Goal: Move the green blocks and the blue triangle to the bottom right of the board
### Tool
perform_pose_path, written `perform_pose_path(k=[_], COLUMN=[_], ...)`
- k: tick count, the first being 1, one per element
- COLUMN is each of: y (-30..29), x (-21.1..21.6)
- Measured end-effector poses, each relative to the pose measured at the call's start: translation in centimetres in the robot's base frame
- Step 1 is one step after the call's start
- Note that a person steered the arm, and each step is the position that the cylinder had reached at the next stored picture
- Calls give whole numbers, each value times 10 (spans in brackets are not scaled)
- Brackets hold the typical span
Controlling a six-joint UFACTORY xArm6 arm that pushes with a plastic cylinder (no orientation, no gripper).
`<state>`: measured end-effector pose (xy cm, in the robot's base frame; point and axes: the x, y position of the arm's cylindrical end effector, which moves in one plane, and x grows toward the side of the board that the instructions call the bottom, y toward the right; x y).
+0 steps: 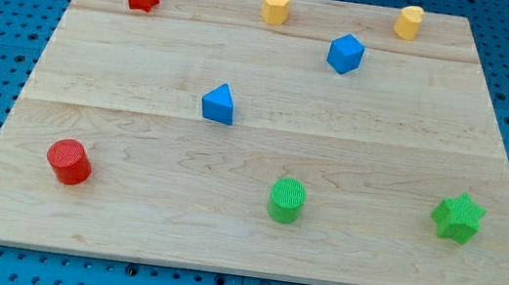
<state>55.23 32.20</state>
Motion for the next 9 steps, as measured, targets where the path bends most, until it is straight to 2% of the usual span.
perform_pose_path(k=[1, 2, 4, 6, 7, 8, 9], y=[0, -24, -124, -184, -193, -247, -258], x=[-6, -13, -9, -13, 26, 40, 18])
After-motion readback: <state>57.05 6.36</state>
